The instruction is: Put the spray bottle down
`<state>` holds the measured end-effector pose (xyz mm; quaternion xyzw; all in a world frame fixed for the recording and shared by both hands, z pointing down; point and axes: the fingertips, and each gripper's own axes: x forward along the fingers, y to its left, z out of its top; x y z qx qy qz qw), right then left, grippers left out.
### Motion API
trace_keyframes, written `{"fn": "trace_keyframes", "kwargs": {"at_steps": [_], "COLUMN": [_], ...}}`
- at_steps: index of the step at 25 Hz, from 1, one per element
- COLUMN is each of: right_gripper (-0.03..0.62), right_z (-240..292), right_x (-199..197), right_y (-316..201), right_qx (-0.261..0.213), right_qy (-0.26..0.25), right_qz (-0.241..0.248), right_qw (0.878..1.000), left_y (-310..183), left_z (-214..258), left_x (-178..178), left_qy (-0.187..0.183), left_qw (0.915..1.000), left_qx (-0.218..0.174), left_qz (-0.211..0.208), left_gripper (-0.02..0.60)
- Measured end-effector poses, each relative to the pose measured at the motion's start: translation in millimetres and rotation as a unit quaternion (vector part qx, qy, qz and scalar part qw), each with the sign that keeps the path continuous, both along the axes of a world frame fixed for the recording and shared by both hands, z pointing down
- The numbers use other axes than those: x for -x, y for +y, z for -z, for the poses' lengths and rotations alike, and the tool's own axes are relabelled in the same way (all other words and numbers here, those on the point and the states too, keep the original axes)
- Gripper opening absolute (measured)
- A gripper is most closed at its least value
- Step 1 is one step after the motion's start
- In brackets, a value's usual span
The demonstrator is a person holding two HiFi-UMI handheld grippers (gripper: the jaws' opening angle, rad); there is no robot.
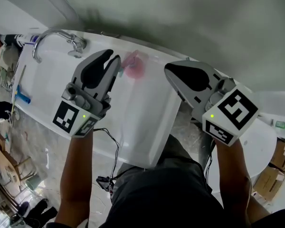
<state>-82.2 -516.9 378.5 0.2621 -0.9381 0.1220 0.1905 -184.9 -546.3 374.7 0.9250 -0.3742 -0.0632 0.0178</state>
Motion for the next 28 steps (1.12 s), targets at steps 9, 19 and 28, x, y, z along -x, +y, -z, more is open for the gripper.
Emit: {"fn": "trace_keyframes", "kwargs": {"at_steps": [9, 19, 28], "right_gripper": [0.009, 0.009, 0.009], "right_z": [29, 63, 82], "right_x": [16, 34, 52], "right_y": [26, 59, 109], "right_qx": [-0.034, -0.061, -0.075], "right_qy": [0.006, 0.017, 0.031], "right_qz": [0.04, 0.066, 0.085], "right_qw": [0.999, 0.996, 0.993], "left_y": [70, 150, 222], "left_z": [52, 53, 43], "left_x": [44, 42, -3], "left_qy": [0.007, 0.029, 0.069], "left_qw": [0.9989, 0.9992, 0.9951], "left_qx": [-0.02, 0.011, 0.053], "left_qz": [0.042, 0.025, -0.047], "left_gripper": [0.057, 0.055, 0.055]}}
